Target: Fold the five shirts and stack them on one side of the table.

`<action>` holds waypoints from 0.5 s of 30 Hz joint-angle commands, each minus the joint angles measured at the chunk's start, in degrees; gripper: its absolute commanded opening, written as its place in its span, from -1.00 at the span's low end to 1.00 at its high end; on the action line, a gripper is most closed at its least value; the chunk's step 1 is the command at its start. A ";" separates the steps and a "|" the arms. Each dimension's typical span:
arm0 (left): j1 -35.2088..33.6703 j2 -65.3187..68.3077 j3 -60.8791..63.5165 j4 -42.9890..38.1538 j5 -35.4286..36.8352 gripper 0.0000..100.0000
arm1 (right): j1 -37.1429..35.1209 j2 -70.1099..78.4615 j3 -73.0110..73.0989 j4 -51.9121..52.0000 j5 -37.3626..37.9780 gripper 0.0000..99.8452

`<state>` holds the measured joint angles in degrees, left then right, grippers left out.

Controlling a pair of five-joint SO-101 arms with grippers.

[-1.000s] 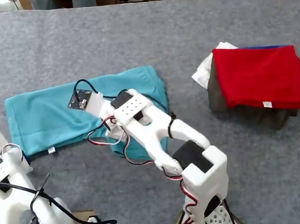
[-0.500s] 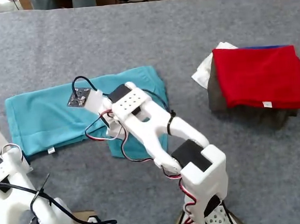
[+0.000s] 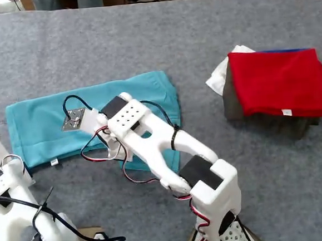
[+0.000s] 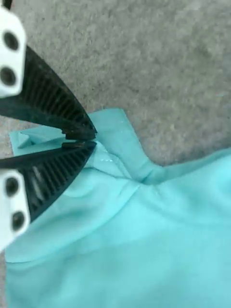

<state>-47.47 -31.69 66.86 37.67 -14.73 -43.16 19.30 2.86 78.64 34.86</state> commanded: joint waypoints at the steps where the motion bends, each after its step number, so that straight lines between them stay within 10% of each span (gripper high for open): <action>1: -0.13 -1.32 -0.22 -0.88 0.18 -0.94 | 0.00 -3.03 -1.19 2.37 2.46 -0.97; 15: -0.13 -1.32 -0.22 -0.88 0.18 -0.94 | 0.70 -15.16 -1.10 3.60 3.34 -0.96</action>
<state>-47.47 -31.69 66.86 37.67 -14.73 -42.81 6.90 2.86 82.15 38.11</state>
